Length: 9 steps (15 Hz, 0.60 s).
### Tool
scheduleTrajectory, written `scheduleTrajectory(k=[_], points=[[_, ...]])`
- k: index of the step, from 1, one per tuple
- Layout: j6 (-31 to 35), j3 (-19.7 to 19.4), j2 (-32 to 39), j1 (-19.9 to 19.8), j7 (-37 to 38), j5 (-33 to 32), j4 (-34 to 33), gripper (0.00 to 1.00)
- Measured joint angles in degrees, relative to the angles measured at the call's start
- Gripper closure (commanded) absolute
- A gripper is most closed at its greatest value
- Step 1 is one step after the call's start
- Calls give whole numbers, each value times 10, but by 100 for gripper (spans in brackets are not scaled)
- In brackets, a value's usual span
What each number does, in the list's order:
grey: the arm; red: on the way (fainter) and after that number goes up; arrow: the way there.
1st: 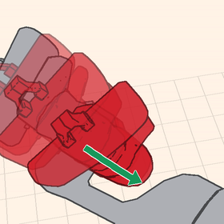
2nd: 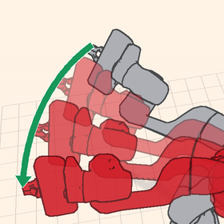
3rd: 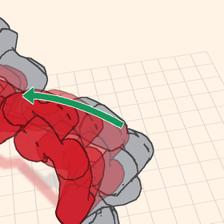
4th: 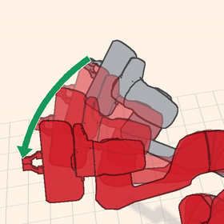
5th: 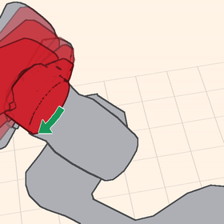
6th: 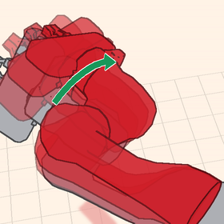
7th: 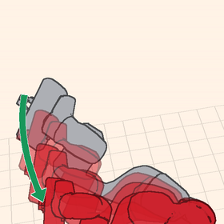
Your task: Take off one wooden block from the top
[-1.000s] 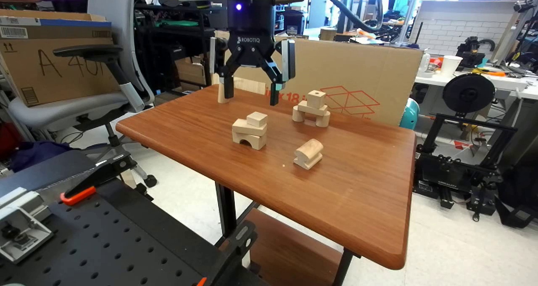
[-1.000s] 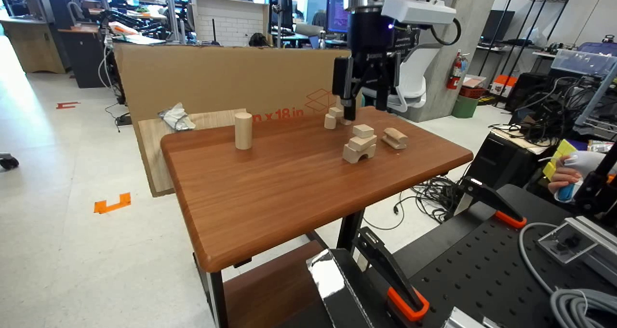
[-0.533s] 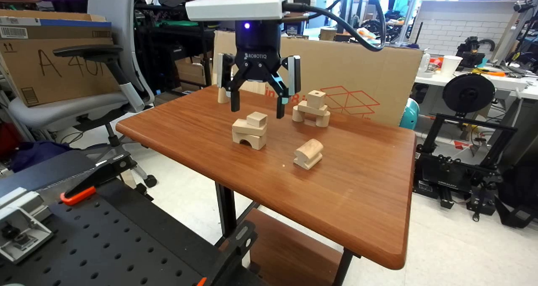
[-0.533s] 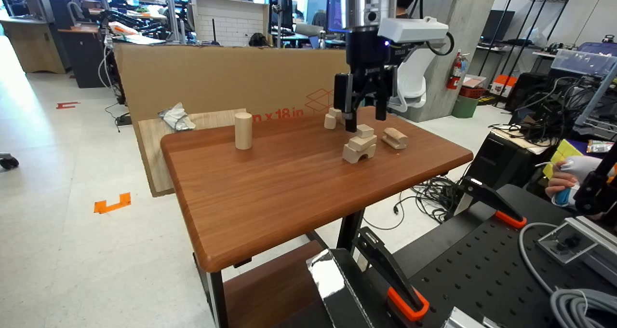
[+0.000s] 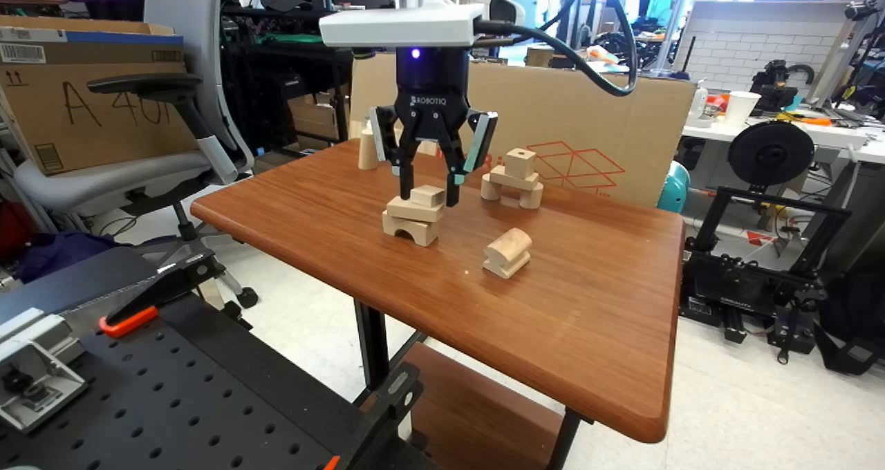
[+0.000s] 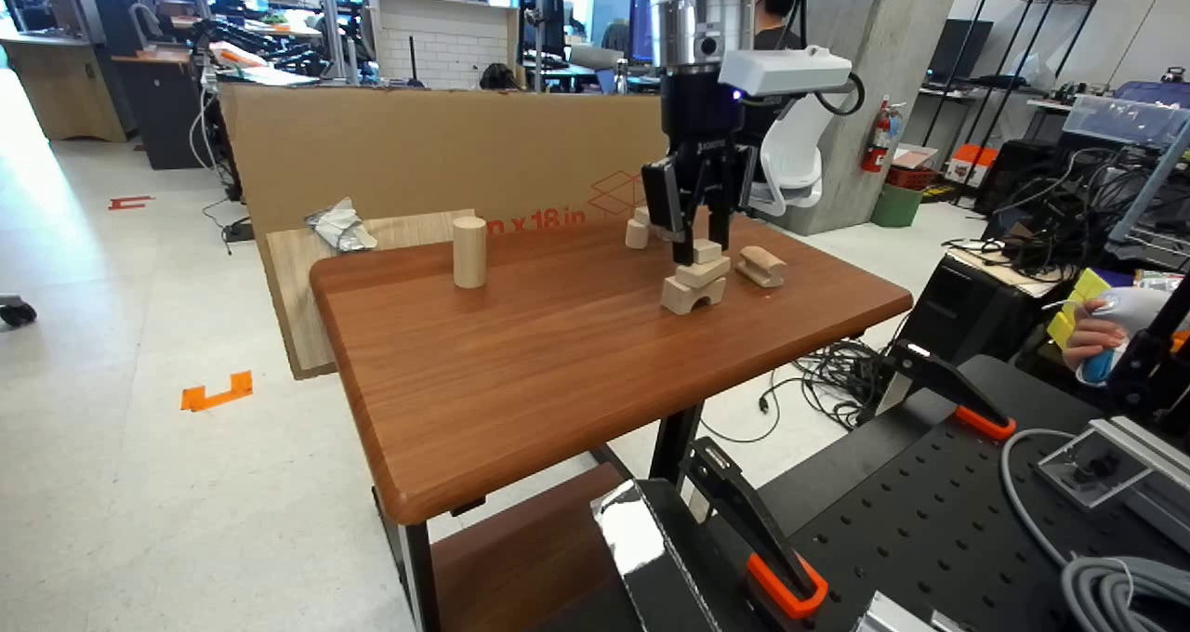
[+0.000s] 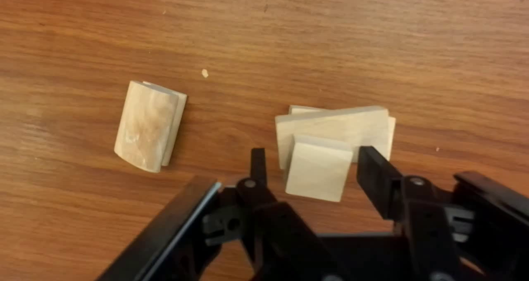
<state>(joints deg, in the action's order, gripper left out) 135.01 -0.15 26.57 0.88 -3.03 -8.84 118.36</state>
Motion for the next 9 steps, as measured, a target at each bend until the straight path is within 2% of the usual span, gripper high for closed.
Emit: scheduleTrajectory(k=[3, 9], points=[[0, 0, 0, 0, -9, 0, -4, 91], [0, 0, -7, -1, -39, 0, 0, 91]])
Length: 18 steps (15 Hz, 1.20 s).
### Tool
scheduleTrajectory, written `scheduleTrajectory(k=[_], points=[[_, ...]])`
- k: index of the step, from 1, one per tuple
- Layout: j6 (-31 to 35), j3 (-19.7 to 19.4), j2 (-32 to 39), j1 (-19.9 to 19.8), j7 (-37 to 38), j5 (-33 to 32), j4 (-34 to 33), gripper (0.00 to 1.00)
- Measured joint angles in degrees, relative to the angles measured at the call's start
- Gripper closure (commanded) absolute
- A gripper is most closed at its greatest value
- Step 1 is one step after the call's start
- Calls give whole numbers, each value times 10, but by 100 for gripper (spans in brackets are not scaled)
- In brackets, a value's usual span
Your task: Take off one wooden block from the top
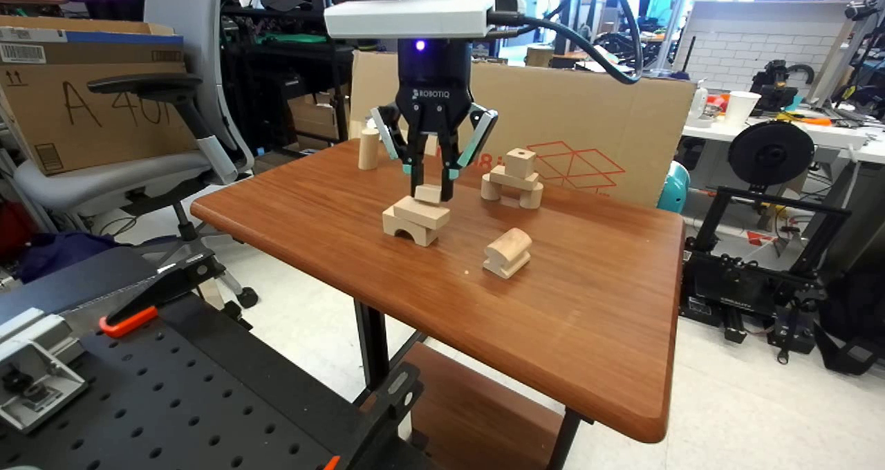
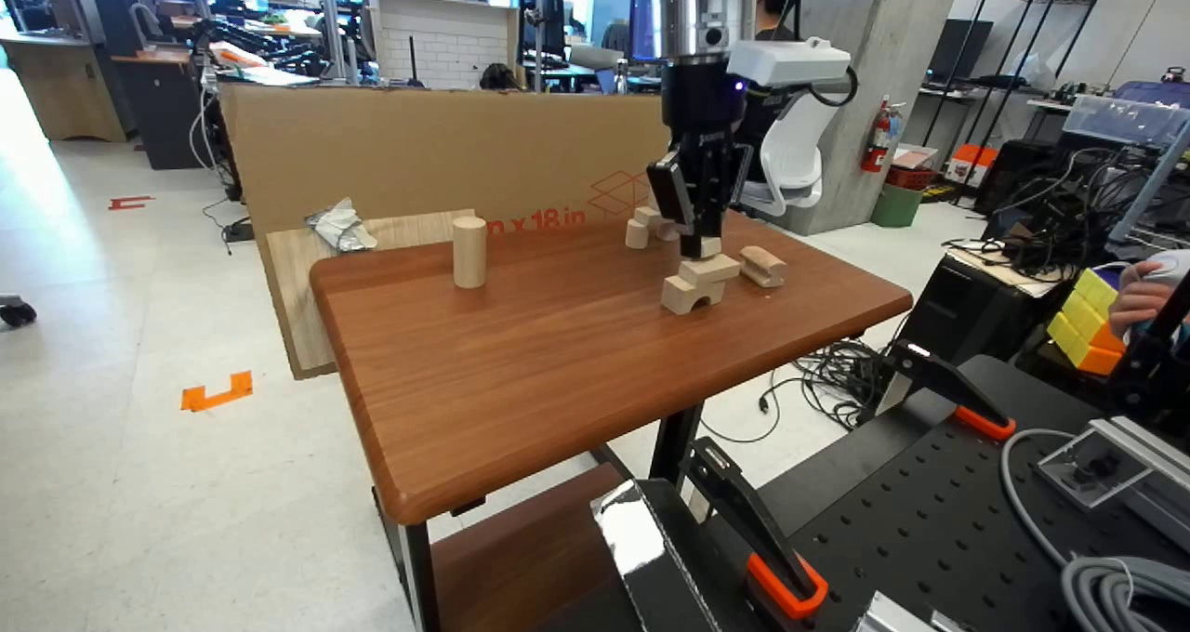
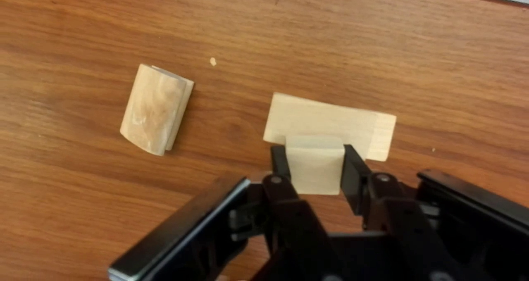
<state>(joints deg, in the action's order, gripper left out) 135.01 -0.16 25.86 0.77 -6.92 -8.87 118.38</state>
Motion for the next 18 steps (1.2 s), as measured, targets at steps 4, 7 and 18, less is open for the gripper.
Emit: scheduleTrajectory(k=[4, 7, 18], points=[[0, 0, -19, -1, -7, 0, 7, 91], [-1, 0, -32, 0, 4, -4, 2, 91], [-13, -43, 52, -15, 18, -14, -109, 91]])
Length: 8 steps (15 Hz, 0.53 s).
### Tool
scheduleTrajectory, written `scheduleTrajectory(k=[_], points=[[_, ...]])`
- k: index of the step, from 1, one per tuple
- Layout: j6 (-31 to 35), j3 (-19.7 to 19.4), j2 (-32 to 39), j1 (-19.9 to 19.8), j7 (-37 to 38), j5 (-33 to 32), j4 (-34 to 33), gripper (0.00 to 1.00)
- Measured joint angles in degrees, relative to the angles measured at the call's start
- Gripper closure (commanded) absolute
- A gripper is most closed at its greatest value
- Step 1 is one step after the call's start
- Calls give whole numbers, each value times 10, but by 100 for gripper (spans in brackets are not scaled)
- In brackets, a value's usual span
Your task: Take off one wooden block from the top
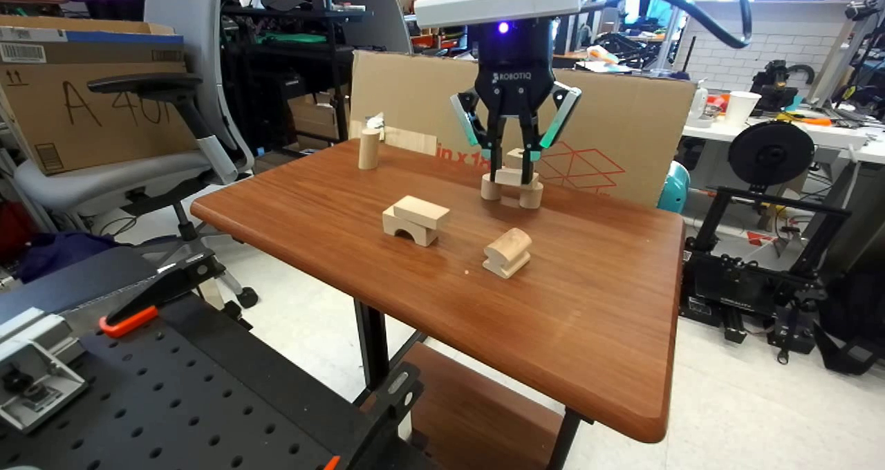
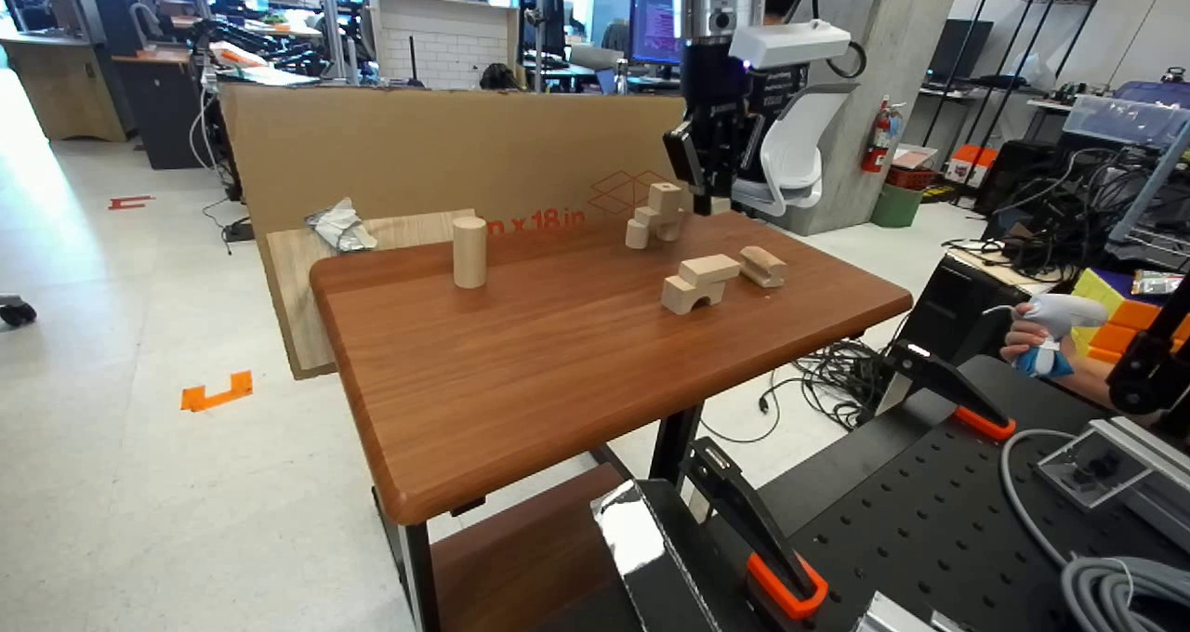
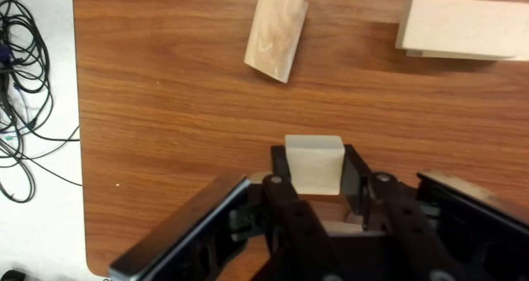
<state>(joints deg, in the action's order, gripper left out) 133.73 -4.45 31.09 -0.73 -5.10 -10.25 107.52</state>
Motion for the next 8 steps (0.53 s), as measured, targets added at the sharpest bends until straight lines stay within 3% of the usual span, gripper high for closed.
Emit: scheduleTrajectory(k=[5, 8], points=[[0, 0, 43, -11, -31, 0, -36, 91], [9, 0, 47, -19, -88, -17, -36, 91]])
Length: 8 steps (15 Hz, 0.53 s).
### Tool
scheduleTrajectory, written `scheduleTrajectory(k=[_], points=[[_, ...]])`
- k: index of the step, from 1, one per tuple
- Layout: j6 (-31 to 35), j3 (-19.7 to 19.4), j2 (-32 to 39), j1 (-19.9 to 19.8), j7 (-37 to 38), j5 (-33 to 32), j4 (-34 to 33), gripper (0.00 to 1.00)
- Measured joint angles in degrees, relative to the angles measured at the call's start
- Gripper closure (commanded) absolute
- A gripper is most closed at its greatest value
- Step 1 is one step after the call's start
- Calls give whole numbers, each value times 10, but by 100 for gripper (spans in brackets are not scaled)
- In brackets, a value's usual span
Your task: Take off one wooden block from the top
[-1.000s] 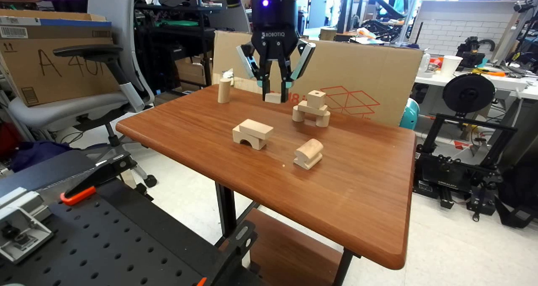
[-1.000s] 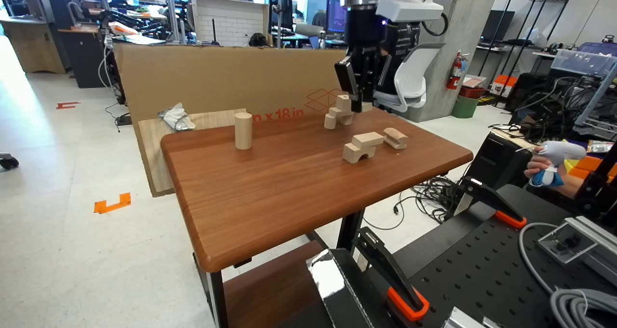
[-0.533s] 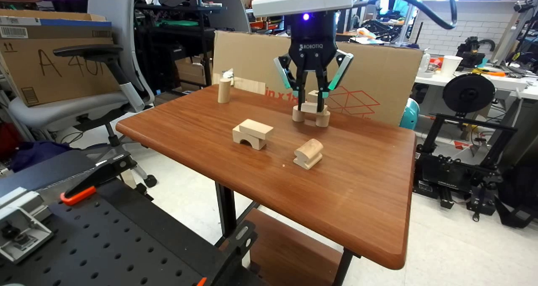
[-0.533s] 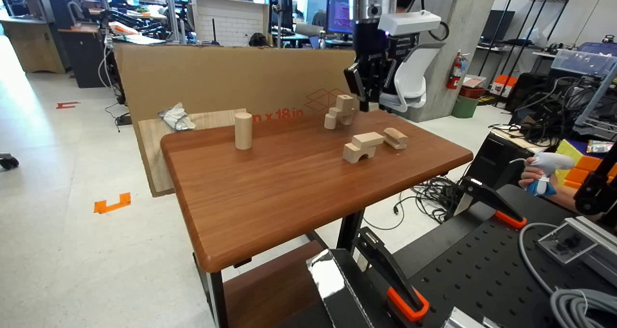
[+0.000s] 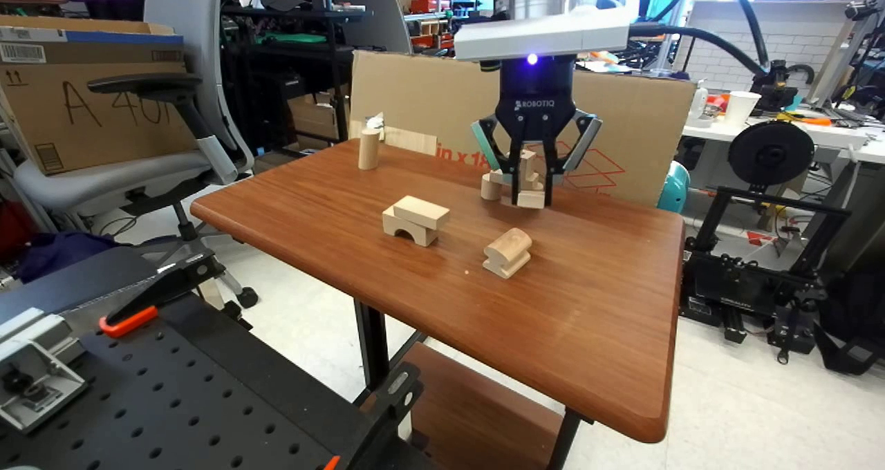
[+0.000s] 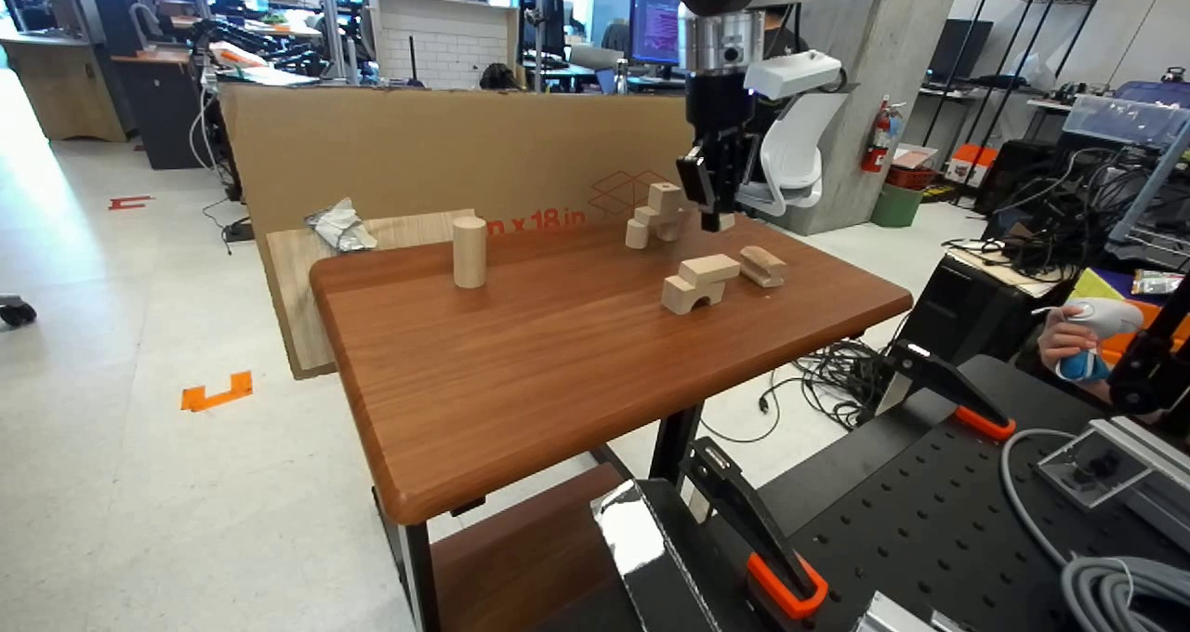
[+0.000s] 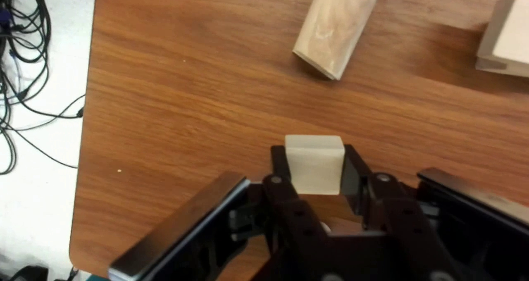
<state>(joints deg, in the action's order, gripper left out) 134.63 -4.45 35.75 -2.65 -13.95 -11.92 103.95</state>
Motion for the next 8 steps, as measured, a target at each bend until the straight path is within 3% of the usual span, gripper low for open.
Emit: scheduleTrajectory(k=[8], points=[[26, 2, 13, -50, -131, -6, 0, 91]])
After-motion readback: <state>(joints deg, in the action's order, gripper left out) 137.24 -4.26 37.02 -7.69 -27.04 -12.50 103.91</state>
